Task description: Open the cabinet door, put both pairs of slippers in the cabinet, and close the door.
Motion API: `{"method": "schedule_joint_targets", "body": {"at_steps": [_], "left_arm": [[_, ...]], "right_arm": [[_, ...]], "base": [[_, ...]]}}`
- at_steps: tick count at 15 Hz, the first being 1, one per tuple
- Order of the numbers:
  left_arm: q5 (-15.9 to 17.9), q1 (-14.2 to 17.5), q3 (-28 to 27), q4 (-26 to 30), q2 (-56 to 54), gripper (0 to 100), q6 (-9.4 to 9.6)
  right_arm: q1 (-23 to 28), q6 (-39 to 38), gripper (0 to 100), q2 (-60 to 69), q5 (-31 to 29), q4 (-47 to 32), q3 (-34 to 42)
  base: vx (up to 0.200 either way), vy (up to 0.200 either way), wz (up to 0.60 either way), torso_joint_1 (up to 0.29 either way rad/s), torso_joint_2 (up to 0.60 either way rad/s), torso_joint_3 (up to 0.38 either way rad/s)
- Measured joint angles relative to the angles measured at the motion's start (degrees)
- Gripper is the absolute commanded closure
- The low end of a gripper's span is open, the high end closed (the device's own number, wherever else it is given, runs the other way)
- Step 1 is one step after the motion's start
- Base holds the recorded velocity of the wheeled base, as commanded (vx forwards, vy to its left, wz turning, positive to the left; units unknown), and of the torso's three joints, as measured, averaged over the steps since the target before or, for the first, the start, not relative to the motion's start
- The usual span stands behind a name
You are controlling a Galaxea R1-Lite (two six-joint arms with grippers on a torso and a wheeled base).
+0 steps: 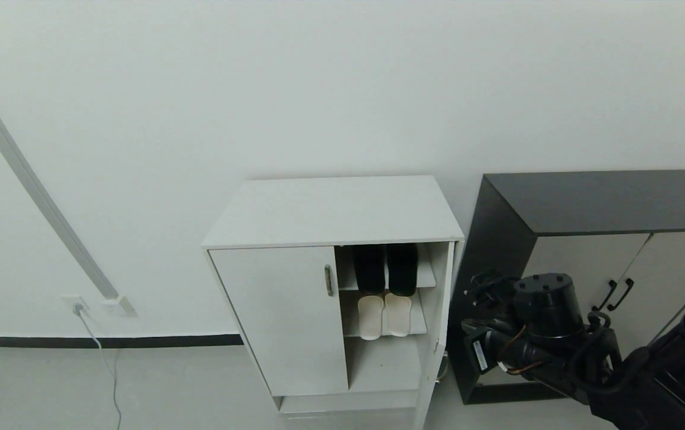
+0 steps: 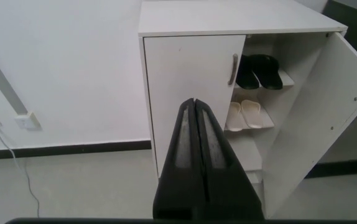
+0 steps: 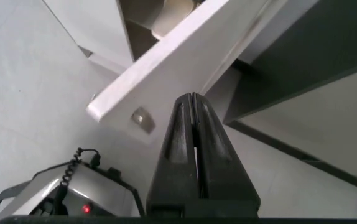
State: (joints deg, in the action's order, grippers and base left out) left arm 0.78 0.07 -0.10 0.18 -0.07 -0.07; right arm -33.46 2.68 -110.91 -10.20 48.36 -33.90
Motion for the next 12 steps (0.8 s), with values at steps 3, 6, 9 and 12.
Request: {"method": "schedule_joint_targets", "body": {"at_steps": [3,6,9,12], "left_arm": [[0.0,0.0,0.0,0.0,0.0,100,0.0],[0.0,0.0,0.0,0.0,0.0,100,0.05],[0.0,0.0,0.0,0.0,0.0,100,0.07],[0.0,0.0,0.0,0.0,0.0,100,0.02]], "right_arm": [[0.0,0.0,100,-3.3,0.4,0.4,-2.9],[0.0,-0.9,100,-5.8,1.1,0.4,-5.2],[0.1,-2.2,100,-8.3,1.5,0.5,-7.8],[0.1,-2.3,100,-11.4,1.6,0.4,-11.7]], "base": [[0.0,0.0,0.0,0.0,0.0,0.0],[0.0,0.0,0.0,0.0,0.0,0.0],[0.0,0.0,0.0,0.0,0.0,0.0],[0.0,0.0,0.0,0.0,0.0,0.0]]}}
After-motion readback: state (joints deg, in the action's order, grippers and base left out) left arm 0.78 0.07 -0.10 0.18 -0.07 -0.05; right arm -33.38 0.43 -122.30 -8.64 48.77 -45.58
